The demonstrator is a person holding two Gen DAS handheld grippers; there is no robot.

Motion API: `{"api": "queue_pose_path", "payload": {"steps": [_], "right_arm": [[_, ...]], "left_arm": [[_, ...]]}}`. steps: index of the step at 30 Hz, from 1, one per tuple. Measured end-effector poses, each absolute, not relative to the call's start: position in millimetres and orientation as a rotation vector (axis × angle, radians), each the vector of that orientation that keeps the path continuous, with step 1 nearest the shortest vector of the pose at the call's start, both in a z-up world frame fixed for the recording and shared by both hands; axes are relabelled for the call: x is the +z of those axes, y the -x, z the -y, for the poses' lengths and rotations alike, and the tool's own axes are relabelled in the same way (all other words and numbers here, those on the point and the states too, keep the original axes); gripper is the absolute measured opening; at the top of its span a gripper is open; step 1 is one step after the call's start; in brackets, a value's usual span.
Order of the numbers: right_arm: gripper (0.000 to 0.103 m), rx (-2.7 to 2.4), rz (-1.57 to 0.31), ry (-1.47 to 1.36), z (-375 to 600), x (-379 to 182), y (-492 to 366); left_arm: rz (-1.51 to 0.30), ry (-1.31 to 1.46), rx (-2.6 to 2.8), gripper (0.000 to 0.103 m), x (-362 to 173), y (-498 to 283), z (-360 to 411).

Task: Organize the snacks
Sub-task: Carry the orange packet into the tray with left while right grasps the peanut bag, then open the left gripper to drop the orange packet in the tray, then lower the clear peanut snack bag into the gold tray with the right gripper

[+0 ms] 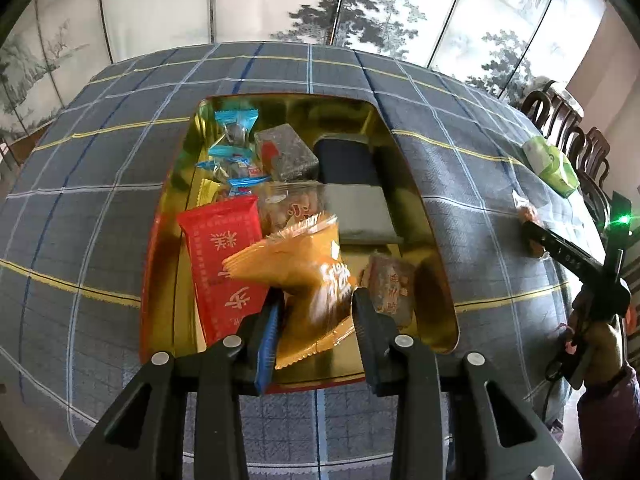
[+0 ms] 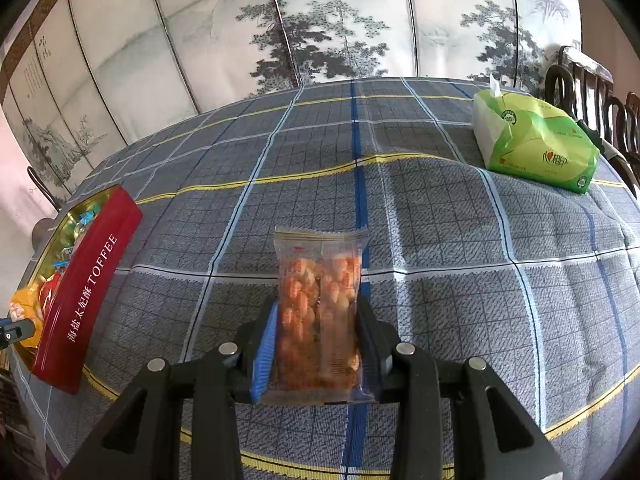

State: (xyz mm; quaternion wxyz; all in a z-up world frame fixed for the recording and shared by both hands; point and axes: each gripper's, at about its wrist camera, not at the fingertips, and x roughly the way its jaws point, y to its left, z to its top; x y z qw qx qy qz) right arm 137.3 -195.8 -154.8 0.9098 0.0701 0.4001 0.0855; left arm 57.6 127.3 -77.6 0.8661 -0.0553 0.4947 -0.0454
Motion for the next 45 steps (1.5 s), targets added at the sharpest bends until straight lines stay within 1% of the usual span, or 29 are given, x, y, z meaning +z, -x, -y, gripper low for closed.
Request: {"api": "queue_pose_path", "payload": {"steps": [2,3,4,7,8,9,10,13,21,26,36,45], "right_arm": [[0.037,0.177,-0.825,-0.146,195.5,-154.7,-137.3],[0.037,0.177,-0.825,-0.146,195.3,-154.7,-137.3],[0.037,0.177,-0.825,-0.145,195.7,-154.7,-137.3],[0.037,0.177,-0.825,-0.146,195.9,-154.7,-137.4],[0.037,0.177,-0.825,-0.146,195.5,-154.6,-137.4],[0.037,0.176,-0.825,-0.144,195.1,-154.6,-137.4],[0.037,0.176,-0.826,-0.143,196.0,-154.6,-137.4],[0.037,0.170,-0.825,-0.135,194.4,-154.8,-137.3],[0.037,0.196,-0.804,-0.103,172.2,-150.4,-125.6],[0.037,0.261,-0.770,-0.112,148.1,-128.5,-112.8],[0.038,0.456,-0.689,-0.072,66.1,-71.6,-86.0],[0.038,0.569,-0.680,0.015,-8.6,-58.8,-83.8]], "left_arm": [[-1.026,0.110,-0.088,0.034,-77.3,-56.9,-127.2],[-1.018,0.104,-0.081,0.039,-76.4,-56.4,-127.2],[-1.010,0.098,-0.073,0.046,-74.9,-55.9,-127.2],[-0.954,0.069,-0.035,0.061,-66.4,-51.3,-125.8],[-0.934,0.054,-0.019,0.063,-63.6,-49.5,-125.1],[-0.920,0.040,-0.005,0.068,-60.9,-48.3,-124.1],[-0.909,0.029,0.005,0.071,-58.8,-47.6,-123.6],[-0.878,0.004,0.036,0.074,-54.0,-44.7,-122.6],[-0.845,-0.032,0.100,0.080,-48.3,-39.0,-127.5],[-0.841,-0.008,0.117,0.081,-47.6,-34.6,-136.2],[-0.828,0.029,0.141,0.081,-47.3,-23.7,-156.5],[-0.802,0.048,0.161,0.084,-45.2,-16.1,-174.8]]}}
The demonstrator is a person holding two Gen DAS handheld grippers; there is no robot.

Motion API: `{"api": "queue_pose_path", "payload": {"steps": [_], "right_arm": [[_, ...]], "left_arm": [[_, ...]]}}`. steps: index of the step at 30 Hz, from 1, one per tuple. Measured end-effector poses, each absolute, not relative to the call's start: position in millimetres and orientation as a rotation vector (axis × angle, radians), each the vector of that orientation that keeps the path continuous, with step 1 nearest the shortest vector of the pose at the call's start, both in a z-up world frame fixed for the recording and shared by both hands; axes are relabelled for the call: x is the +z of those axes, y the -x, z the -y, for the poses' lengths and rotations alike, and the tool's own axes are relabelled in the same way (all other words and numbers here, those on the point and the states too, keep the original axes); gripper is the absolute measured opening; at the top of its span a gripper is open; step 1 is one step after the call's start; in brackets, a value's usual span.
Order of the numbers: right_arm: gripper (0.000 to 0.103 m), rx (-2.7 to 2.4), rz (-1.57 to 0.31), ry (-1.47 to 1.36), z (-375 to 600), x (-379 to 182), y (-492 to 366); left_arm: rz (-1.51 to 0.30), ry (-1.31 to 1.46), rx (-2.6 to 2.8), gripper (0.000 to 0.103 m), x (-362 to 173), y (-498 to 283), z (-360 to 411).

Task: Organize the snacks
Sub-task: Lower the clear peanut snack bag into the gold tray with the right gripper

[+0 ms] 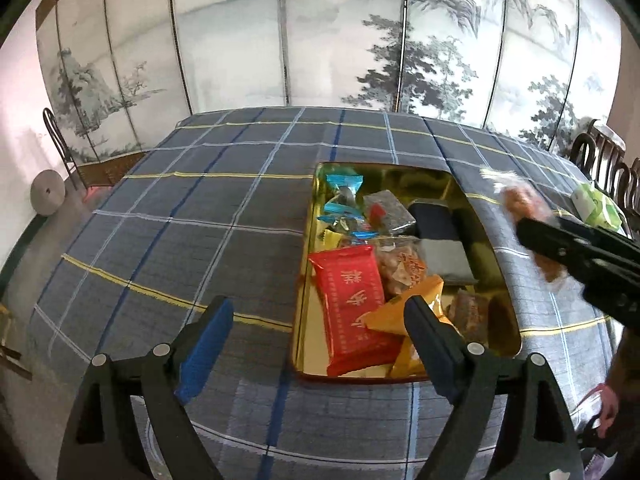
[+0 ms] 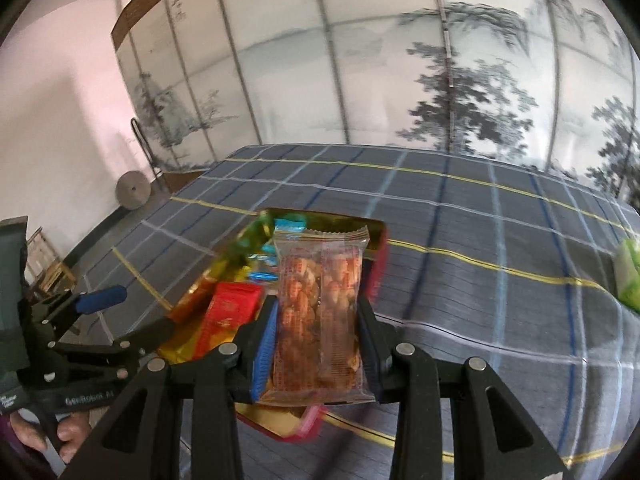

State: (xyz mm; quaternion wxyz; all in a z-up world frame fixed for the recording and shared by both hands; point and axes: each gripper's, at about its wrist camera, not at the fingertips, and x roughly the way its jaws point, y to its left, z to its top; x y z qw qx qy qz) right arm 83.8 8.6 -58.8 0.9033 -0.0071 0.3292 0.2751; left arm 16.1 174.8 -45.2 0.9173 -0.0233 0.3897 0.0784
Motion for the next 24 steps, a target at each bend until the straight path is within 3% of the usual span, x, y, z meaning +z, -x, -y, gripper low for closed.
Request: {"api": "queue_pose_path", "payload": {"steps": [24], "right_arm": [[0.038,0.565,-0.780,0.043,-59.0,-91.0,-119.1]], "left_arm": [[-0.772,0.037,0.247,0.085,-54.8,-20.5,-200.5]]}}
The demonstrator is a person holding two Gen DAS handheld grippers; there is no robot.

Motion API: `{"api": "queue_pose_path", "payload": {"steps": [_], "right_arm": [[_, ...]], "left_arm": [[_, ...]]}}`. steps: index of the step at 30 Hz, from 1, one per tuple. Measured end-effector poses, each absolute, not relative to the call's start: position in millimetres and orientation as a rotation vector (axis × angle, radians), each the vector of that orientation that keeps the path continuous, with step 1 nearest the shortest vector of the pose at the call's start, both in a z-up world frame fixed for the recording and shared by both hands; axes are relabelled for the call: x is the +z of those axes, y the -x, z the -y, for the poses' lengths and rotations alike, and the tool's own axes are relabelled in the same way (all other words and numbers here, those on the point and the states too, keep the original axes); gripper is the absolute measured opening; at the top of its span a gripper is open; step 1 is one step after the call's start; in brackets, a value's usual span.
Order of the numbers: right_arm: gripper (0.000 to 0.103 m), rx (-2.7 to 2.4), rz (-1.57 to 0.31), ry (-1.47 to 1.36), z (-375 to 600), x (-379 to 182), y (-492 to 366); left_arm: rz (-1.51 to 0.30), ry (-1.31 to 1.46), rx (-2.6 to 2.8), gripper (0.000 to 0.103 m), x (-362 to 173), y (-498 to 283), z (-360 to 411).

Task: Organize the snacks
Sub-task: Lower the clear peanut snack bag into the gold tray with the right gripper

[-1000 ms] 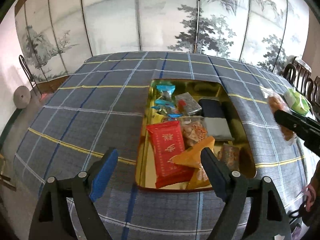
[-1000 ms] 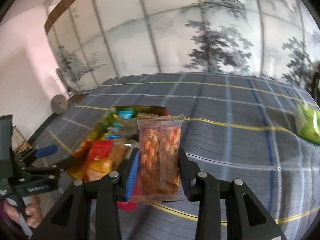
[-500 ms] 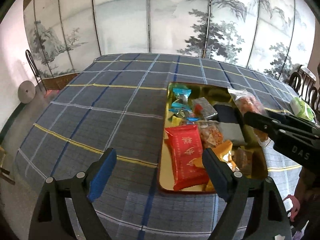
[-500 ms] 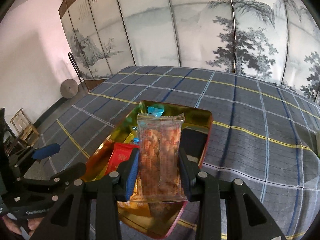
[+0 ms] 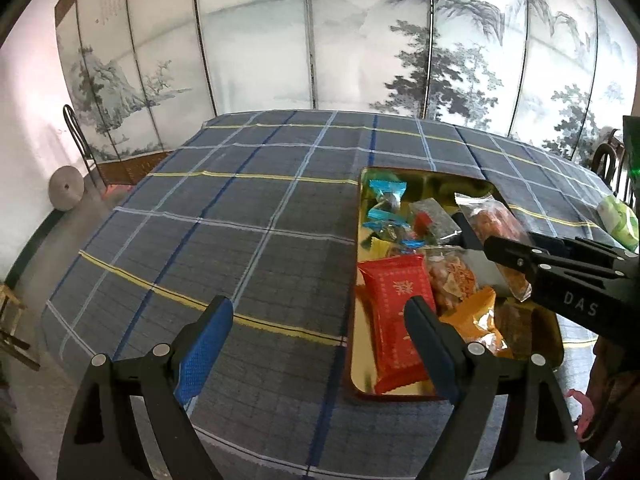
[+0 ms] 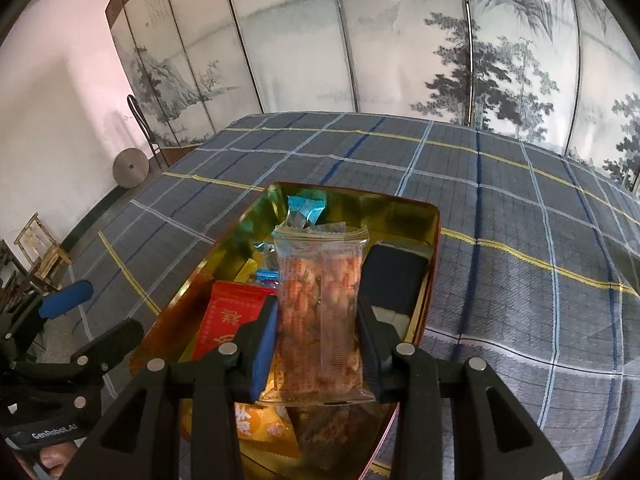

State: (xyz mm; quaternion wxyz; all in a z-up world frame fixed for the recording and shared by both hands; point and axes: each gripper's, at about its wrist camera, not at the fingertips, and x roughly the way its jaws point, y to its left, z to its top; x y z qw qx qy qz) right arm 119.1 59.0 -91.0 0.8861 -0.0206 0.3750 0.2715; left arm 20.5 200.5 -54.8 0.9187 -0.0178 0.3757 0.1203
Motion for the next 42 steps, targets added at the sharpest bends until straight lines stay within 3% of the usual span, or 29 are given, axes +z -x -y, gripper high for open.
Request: {"api": "queue_pose_path", "payload": {"steps": [42], "right_arm": [[0.039,0.568,-0.823,0.023,-81.0,-110.5,-139.4]], "left_arm": [[-0.812,0.036,0.288,0.085,-79.5,-35.8,-217.2]]}}
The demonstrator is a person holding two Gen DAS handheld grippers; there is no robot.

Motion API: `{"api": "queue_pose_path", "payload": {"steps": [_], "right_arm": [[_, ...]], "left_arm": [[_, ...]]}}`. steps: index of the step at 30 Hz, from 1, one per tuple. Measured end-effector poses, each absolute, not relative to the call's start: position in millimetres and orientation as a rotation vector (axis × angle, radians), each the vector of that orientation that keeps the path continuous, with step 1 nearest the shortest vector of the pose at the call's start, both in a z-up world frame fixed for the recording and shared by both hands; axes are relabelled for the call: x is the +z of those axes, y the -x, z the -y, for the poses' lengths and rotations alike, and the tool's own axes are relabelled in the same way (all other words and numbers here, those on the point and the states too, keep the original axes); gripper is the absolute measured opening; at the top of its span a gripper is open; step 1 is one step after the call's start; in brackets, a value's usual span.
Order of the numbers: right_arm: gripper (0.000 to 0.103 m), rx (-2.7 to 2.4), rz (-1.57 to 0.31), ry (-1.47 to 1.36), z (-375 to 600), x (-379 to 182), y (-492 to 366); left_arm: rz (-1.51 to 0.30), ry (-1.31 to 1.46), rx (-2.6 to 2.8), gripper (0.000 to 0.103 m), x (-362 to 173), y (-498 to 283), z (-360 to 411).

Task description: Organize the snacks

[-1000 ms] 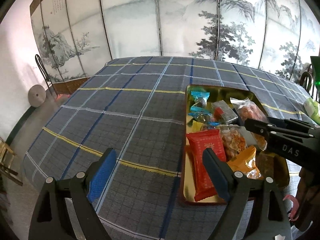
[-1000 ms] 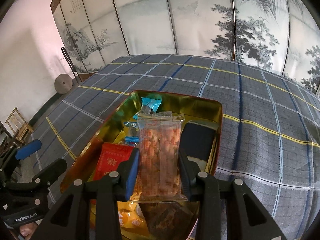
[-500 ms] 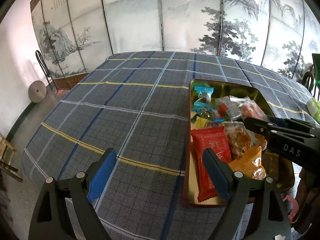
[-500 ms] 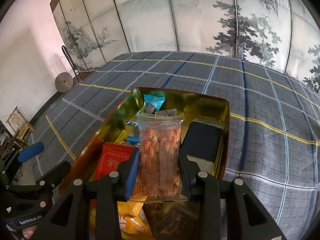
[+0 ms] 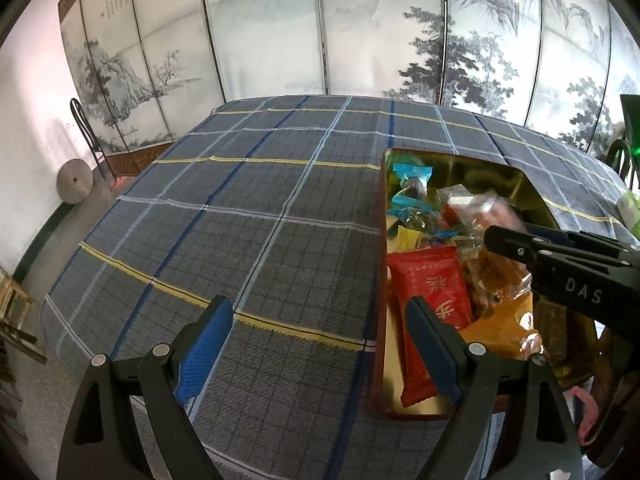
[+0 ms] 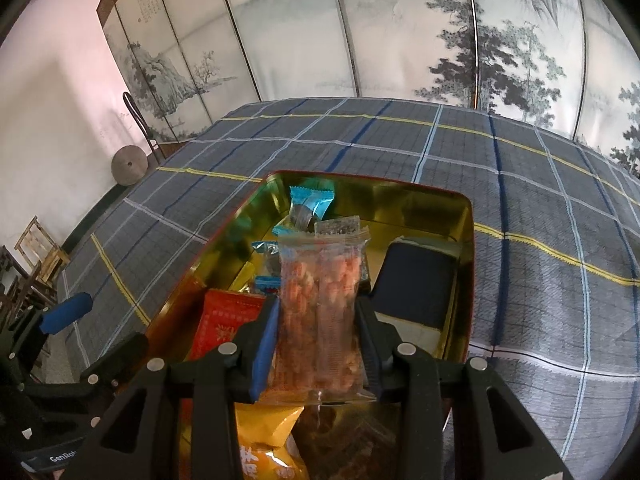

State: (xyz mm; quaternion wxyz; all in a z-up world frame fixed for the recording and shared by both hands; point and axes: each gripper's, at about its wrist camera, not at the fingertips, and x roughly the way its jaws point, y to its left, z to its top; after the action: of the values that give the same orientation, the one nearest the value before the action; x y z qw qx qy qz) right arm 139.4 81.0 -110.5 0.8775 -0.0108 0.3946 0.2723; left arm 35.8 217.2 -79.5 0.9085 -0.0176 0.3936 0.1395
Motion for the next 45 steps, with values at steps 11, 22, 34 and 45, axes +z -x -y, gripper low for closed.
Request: {"api": "queue_pose_path", "payload": {"steps": [11,22,34,45], "right_arm": [[0.039,0.551,-0.784,0.027,-80.9,-107.2,-133.7],[0.045,0.561,-0.607,0.074,-68.9,-73.5,-72.4],[0.051,0.527,-0.465,0.045,-21.3,-27.2,-19.2],[0.055,0.517,-0.365,0.007,9.8,-0.3,15.8]], "left_arm": [[-0.830,0.026,0.287,0.085,-85.5,-41.9,-215.0],[-0.741,0.055,0.298,0.084,-62.0,-23.1,-214.1],[-0.474,-0.004,0.254,0.103,23.8,33.7,-178.8],[-0.413,0.019,0.216,0.103,63.4,60.0,-159.4]]}}
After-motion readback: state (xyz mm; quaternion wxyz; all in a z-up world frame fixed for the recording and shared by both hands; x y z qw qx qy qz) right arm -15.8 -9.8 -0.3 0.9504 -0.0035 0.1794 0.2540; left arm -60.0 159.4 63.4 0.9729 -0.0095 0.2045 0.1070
